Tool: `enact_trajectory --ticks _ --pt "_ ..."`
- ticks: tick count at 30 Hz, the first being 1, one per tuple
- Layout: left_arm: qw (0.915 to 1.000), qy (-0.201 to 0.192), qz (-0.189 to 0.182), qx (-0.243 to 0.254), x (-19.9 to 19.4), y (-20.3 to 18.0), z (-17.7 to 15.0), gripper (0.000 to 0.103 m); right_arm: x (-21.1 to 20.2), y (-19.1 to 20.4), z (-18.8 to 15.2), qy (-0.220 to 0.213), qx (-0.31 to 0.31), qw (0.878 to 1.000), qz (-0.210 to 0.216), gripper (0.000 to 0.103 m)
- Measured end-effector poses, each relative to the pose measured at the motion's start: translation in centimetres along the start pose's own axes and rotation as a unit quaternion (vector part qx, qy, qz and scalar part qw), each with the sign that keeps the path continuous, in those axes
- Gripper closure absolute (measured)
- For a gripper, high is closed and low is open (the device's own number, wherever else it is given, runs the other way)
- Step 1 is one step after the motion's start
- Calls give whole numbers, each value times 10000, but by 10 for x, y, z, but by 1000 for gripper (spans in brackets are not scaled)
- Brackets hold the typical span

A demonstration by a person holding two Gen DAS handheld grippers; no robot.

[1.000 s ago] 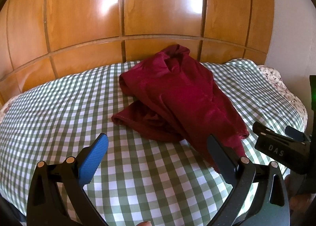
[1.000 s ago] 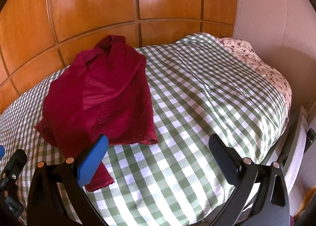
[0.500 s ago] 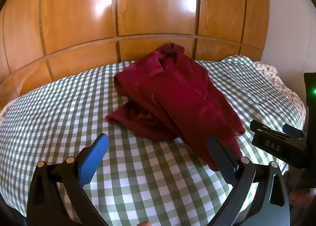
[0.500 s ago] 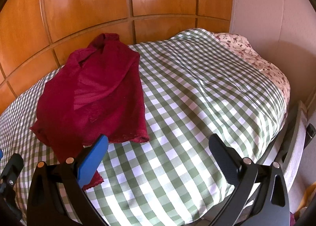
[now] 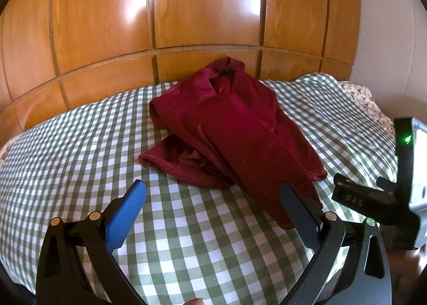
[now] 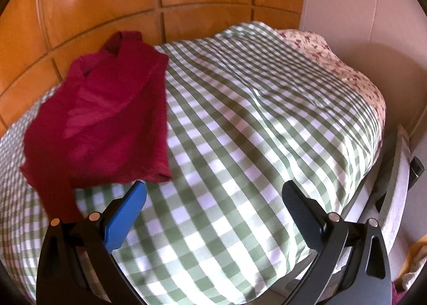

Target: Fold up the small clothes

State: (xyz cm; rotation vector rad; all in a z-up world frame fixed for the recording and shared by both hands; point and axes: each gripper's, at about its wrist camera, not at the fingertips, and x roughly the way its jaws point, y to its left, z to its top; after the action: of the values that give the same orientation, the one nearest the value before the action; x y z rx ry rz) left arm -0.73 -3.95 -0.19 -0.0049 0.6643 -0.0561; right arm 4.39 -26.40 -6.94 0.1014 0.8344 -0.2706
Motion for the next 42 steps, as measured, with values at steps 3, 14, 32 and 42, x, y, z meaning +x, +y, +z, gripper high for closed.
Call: enact_trajectory --ticks 3,14,32,42 --pt "10000 19 -22 5 1 -1 0 4 12 -7 -4 103 5 9998 -163 2" --pt "9985 138 -520 -28 7 -15 10 4 45 -28 -19 407 208 9989 130 2" --pt "9923 705 -1017 49 54 -6 26 96 25 -29 -1 237 57 9990 368 2" --pt "9919 -272 30 -1243 29 168 92 96 0 25 40 376 -26 9660 2559 29"
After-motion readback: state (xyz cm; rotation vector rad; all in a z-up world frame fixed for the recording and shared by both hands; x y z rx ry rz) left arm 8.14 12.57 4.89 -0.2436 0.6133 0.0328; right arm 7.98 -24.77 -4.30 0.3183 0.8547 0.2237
